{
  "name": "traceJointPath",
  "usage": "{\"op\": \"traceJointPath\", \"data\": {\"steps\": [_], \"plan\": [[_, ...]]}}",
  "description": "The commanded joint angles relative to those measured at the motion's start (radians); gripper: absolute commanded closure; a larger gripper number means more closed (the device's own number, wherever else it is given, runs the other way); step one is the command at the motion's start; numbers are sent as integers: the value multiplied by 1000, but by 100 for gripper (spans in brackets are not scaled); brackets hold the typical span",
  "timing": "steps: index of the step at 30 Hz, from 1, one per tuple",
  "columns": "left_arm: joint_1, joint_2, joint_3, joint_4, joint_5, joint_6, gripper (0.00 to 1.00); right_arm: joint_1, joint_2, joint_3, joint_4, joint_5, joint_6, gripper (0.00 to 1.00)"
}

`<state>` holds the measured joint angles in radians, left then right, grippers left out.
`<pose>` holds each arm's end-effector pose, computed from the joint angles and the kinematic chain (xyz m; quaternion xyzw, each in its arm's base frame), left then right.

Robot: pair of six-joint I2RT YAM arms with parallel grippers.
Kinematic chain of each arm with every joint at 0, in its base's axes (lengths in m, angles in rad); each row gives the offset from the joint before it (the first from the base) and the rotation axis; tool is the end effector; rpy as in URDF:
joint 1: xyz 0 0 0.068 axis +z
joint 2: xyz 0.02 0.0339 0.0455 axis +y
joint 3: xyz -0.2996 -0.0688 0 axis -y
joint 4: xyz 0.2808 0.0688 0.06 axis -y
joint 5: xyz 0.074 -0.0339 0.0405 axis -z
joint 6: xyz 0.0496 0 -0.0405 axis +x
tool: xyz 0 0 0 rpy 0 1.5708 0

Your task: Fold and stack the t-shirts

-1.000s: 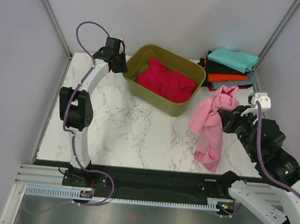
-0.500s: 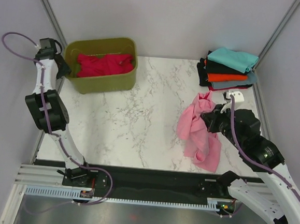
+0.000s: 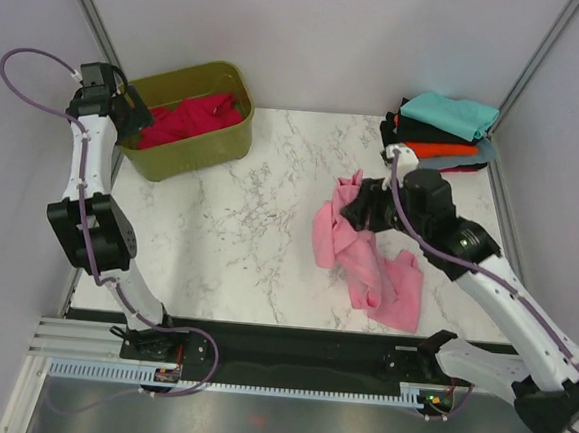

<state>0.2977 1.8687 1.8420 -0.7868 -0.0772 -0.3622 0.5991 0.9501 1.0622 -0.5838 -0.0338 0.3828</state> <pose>0.4530 0.1430 0.3627 -0.3143 0.8738 0.0239 0.3704 0.1875 0.1300 0.3921 -0.1008 0.8467 0.2589 0.4537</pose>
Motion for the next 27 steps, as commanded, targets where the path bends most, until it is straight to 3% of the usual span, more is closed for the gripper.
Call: {"op": "traceJointPath", "data": {"steps": [1,3,5,8,11,12,15,18,20,27], "plan": [[-23,-186,-23,12,19,-32,8,4,196,166,143,-150,-15,3],[-45,-233,-47,9,14,-18,8,4,306,283,103,-128,-60,2],[-77,-313,-78,6,5,6,8,4,449,384,-40,119,-77,2],[-120,-440,-140,-6,7,61,8,-8,455,290,-36,299,-94,2],[-234,-574,-266,-5,-24,94,10,-53,375,119,50,258,-71,2],[-332,-600,-301,-2,-36,94,11,-55,348,81,91,249,-62,2],[-470,-666,-447,14,0,52,14,-56,329,-27,156,212,-30,2],[-572,-712,-614,69,49,-3,18,-52,337,-88,255,39,-38,7],[-614,-761,-734,122,71,-26,19,-27,360,-87,275,-30,-41,13],[-646,-947,-1018,208,114,-30,20,88,518,-12,300,-2,-65,21]]}}
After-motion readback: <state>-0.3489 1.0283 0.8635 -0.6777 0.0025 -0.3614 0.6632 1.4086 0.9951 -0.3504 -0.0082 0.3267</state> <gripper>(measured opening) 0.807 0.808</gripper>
